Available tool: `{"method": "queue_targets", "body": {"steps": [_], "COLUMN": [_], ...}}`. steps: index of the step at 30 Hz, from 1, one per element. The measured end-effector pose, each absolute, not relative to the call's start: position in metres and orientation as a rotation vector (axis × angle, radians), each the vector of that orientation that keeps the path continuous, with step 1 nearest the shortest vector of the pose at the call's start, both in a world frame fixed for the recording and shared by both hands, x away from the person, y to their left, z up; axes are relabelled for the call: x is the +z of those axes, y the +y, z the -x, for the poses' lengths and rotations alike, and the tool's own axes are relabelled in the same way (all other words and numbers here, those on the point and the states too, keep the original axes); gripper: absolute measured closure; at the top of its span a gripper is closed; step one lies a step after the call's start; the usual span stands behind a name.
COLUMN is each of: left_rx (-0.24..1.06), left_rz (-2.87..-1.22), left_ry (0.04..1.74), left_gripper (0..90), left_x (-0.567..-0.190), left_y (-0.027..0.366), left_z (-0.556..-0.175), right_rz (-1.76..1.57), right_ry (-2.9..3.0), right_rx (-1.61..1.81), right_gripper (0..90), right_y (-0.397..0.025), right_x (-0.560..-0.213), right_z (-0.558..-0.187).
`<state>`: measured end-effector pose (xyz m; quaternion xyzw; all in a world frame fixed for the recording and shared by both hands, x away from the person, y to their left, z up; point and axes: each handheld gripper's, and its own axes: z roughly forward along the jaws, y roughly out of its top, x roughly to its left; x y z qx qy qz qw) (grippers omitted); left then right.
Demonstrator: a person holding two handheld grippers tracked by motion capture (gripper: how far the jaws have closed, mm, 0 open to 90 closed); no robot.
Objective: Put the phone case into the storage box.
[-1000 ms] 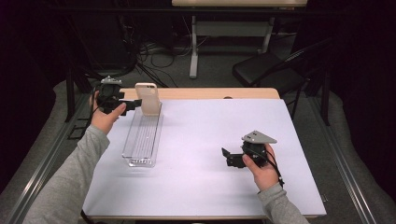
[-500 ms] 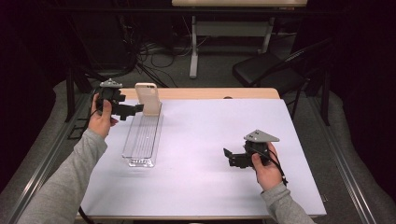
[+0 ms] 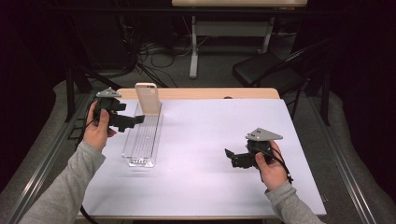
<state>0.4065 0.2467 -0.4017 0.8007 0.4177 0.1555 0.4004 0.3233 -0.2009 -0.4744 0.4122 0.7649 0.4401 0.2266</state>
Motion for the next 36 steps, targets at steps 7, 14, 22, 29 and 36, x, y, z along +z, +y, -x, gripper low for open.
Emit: {"method": "queue_targets", "body": {"steps": [7, 14, 22, 29, 36], "left_rx": [0.389, 0.372, 0.359, 0.331, 0.313], "left_rz": [-2.002, -1.972, -1.993, -1.982, -1.958], "left_ry": [1.083, 1.103, 1.126, 1.127, 1.109], "left_gripper": [6.2, 6.2, 6.2, 6.2, 6.2], "left_x": [-0.402, -0.409, -0.425, -0.432, -0.445], "left_y": [0.25, 0.252, 0.253, 0.255, 0.255], "left_z": [-0.384, -0.364, -0.343, -0.332, -0.323], "right_rz": [-1.157, -1.197, -1.231, -1.254, -1.266], "right_ry": [2.139, 2.101, 2.082, 2.084, 2.067], "right_rx": [1.194, 1.167, 1.152, 1.152, 1.164], "right_gripper": [0.0, 0.0, 0.0, 0.0, 0.0], "right_y": [-0.207, -0.218, -0.23, -0.236, -0.241], "right_x": [-0.466, -0.461, -0.462, -0.471, -0.478], "right_z": [-0.32, -0.316, -0.311, -0.304, -0.298]}}
